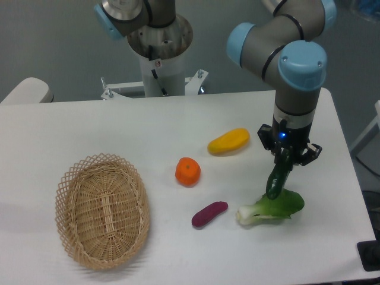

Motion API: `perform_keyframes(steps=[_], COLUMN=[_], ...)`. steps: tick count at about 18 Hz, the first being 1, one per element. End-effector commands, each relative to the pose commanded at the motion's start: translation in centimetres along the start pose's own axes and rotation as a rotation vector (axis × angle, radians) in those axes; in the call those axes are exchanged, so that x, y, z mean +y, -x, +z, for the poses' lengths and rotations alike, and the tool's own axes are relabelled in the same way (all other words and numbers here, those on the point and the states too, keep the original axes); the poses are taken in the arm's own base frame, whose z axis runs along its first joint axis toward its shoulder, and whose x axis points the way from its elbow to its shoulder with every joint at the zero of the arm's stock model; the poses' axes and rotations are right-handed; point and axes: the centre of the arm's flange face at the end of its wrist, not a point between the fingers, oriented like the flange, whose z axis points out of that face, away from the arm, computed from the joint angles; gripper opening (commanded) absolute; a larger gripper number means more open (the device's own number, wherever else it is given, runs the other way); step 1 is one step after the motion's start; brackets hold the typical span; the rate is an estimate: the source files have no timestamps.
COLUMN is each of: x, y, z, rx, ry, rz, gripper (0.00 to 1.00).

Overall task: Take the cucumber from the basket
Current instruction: 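Lift the cucumber out of the basket and carry it toward the bok choy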

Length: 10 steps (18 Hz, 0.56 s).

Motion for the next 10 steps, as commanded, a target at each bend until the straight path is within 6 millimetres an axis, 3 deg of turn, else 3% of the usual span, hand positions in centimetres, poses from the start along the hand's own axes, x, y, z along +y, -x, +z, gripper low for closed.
perform_keyframes(steps=[10], x=[0.03], y=[-0.16], z=[0.3], rx=[0.003], ry=[0.001], rz=[0.002], gripper=[0.29])
